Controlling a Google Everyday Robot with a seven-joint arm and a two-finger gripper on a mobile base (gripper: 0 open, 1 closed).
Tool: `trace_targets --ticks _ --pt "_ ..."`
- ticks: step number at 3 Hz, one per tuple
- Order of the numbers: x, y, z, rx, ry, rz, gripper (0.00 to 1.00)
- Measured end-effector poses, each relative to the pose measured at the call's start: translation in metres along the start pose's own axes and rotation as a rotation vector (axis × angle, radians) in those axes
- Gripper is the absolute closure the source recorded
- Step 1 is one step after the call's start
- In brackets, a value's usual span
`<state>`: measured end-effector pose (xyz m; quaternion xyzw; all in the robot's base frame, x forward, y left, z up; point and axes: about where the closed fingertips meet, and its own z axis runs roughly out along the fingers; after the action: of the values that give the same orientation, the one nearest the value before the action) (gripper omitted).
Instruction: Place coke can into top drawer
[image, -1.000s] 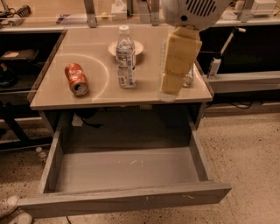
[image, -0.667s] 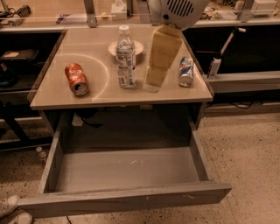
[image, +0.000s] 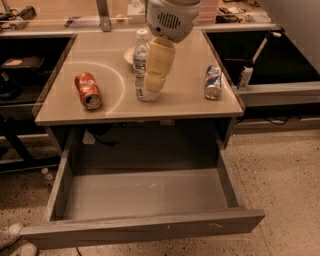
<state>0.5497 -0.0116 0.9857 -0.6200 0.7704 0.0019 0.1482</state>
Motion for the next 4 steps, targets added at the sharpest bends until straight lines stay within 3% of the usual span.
trace_targets --ticks 1,2,4 --pt "-0.004 -0.001 0.001 0.007 -0.028 -0.004 0.0" --pt "-0.028 0.018 0.001 0.009 -0.084 -0.007 0.0" --pt "-0.082 0.051 0.005 -0.015 -0.124 -0.116 0.0"
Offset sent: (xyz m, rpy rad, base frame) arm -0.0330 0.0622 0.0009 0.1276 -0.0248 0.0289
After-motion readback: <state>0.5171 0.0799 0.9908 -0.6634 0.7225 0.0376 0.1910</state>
